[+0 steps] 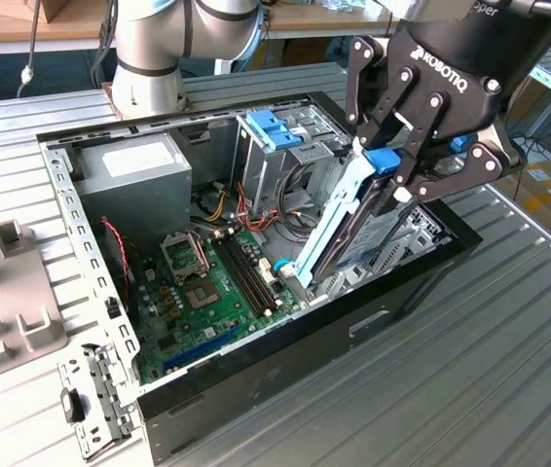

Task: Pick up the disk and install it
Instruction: 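Pick up the disk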

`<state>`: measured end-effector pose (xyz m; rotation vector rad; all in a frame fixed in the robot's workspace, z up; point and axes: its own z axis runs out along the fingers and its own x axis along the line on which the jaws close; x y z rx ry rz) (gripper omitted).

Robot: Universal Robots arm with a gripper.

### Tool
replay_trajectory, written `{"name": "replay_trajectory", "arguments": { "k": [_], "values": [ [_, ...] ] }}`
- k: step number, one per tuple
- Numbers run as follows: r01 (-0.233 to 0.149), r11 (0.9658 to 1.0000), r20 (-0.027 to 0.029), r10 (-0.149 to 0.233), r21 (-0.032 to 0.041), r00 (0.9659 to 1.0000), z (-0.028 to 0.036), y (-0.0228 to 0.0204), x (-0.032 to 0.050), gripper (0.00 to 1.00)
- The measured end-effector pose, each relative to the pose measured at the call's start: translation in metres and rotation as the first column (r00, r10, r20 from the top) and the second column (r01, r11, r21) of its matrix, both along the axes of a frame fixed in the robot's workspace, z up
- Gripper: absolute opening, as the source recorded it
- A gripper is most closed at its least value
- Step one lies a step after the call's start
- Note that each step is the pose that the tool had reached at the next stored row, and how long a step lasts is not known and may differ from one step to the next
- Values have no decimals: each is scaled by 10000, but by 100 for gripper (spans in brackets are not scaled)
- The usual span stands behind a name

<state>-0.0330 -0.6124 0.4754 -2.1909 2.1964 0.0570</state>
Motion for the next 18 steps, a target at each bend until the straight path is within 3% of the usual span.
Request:
{"name": "replay_trajectory", "arguments": {
  "k": [7,18],
  "values": [
    [1,10000,0,-1,0,10000,-2,-14,140,37],
    [0,10000,0,0,0,10000,-4,-14,263,37]
  ]
}}
